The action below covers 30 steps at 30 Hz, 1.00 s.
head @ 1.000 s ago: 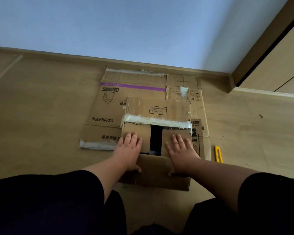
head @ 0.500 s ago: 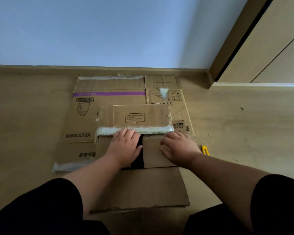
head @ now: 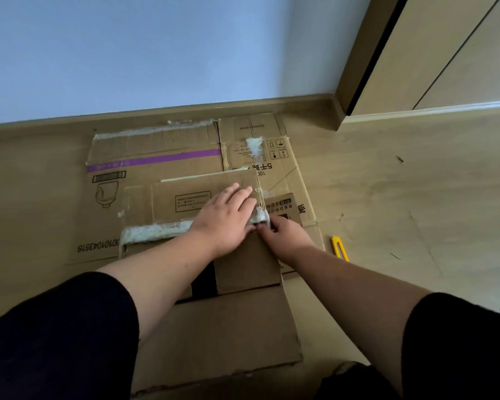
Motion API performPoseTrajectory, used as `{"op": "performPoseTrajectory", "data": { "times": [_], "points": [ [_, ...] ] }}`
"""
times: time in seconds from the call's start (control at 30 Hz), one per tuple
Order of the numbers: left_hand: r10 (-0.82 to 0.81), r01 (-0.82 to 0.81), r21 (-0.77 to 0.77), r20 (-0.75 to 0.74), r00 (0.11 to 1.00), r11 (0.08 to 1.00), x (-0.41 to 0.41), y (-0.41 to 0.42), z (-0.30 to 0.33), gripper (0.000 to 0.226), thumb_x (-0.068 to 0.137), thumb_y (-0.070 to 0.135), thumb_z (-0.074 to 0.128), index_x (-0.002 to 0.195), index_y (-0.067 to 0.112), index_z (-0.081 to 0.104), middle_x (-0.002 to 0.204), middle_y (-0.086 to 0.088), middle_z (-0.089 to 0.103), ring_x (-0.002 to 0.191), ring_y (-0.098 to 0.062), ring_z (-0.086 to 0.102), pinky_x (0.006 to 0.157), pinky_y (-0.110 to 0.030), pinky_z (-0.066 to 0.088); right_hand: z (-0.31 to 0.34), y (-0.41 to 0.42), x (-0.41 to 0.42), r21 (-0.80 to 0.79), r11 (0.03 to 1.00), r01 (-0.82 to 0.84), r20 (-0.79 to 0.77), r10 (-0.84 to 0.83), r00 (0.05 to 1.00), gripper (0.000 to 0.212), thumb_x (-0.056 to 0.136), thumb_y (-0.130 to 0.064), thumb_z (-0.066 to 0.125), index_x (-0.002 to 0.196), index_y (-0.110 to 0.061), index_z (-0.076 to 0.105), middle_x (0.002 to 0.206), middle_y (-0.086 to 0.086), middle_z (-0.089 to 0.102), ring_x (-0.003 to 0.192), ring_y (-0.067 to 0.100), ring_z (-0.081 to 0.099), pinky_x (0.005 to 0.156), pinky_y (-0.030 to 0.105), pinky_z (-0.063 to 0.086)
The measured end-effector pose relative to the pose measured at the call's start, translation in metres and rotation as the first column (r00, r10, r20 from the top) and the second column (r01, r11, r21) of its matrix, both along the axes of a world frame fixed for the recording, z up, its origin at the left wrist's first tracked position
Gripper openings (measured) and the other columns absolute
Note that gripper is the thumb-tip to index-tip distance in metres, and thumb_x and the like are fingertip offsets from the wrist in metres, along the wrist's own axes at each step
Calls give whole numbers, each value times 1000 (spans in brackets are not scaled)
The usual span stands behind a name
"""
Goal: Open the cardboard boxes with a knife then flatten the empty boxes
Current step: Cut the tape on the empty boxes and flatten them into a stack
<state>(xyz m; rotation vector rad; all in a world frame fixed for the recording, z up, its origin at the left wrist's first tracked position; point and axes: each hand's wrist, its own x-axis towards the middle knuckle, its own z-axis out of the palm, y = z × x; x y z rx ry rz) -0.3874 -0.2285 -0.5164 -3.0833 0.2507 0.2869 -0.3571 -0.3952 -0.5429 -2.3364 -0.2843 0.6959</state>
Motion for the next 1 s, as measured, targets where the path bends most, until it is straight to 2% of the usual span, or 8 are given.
{"op": "performPoseTrajectory", "data": {
  "times": [0.13,0.33,0.57,0.67,0.77,0.9,0.93,1.0],
  "points": [
    [-68,76,159,-55,996,984,8,-4,-1,53,108,32,27,157,14,18,166,-6,11,151,-32,14,118,-42,23,1,0,4,-2,1000,4,1,-4,1000,34,100,-45,44,121,-27,64,102,2,68,95,23,62,72,31,43],
    [-127,145,217,-95,987,965,11,1,4,49,109,25,22,156,13,17,165,-7,13,150,-31,21,111,-45,39,3,0,0,-24,1000,15,10,-15,1000,35,101,-44,44,123,-26,64,106,5,71,99,26,64,77,32,49],
    [-128,129,181,-17,992,975,5,7,8,46,109,28,21,154,20,26,164,1,21,149,-22,25,111,-39,39,6,-2,-2,-53,999,-9,-16,8,1000,34,101,-44,44,123,-26,63,109,3,70,102,25,63,77,32,47],
    [-118,115,111,20,993,987,2,9,12,44,109,28,23,149,18,39,159,0,33,145,-23,33,109,-41,41,8,-2,-3,-49,999,-3,-38,1,999,35,100,-45,44,126,-29,62,108,1,69,101,23,62,77,31,47],
    [-111,110,30,60,992,994,0,12,11,41,107,27,34,140,12,52,150,-5,47,139,-27,43,103,-44,47,8,-2,-5,-44,999,6,-50,-8,999,32,100,-44,46,123,-31,63,97,-4,65,92,19,59,73,30,43],
    [-117,114,54,61,991,992,-7,9,6,44,104,41,38,136,16,55,150,-2,47,137,-25,43,108,-40,40,11,2,-4,-58,998,7,-41,-9,999,23,96,-44,48,107,-31,64,93,-6,66,90,18,62,79,34,53],
    [-99,96,65,40,994,993,-9,10,5,48,102,46,39,141,18,49,155,-1,40,140,-24,37,112,-40,34,12,3,-3,-70,998,8,-30,-10,999,25,94,-43,49,111,-30,62,101,-2,68,95,21,62,83,36,54],
    [-45,46,78,-12,999,996,-14,19,5,64,99,53,40,153,21,29,164,2,19,149,-22,19,120,-41,18,13,6,-3,-132,991,-21,56,28,998,49,92,-43,51,137,-25,48,130,5,59,118,25,55,97,39,48]
  ]
}}
